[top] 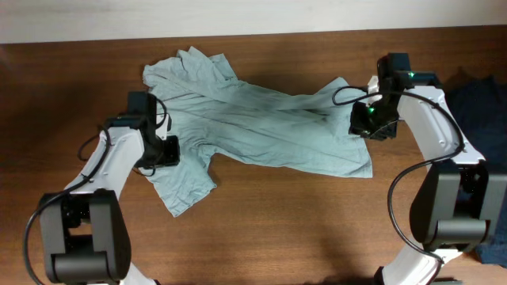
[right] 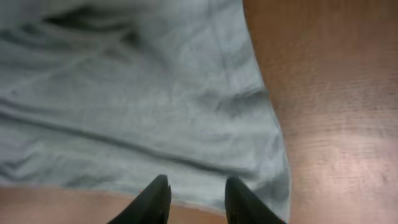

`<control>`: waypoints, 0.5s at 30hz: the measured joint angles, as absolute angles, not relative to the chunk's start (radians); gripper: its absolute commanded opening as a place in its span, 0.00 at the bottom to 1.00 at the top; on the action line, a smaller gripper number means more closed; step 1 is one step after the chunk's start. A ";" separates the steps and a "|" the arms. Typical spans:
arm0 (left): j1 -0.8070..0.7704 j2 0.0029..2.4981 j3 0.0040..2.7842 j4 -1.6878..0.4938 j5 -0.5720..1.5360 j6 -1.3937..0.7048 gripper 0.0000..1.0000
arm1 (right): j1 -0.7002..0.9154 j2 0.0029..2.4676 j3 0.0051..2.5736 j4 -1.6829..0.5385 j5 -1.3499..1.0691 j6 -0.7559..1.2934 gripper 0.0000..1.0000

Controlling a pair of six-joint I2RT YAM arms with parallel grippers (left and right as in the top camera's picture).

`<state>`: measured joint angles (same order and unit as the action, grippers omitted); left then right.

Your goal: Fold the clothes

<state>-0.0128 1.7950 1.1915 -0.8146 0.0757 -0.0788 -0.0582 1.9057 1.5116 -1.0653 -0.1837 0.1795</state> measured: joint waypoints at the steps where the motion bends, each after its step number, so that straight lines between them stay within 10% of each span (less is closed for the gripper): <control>1: -0.013 1.789 1.160 -0.772 0.083 -0.080 0.18 | -0.058 1.905 1.489 -1.019 -0.187 0.183 0.33; 6: -0.013 1.786 1.072 -0.711 0.094 -0.093 0.04 | -0.058 1.905 1.416 -0.951 -0.210 0.198 0.05; 15: -0.012 1.771 0.983 -0.685 0.099 -0.168 0.01 | -0.058 1.905 1.316 -0.844 -0.223 0.241 0.04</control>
<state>-0.0120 1.7706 0.9833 -0.6846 0.0994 -0.1680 -0.0582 1.9049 1.3159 -0.8436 -0.2234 0.2413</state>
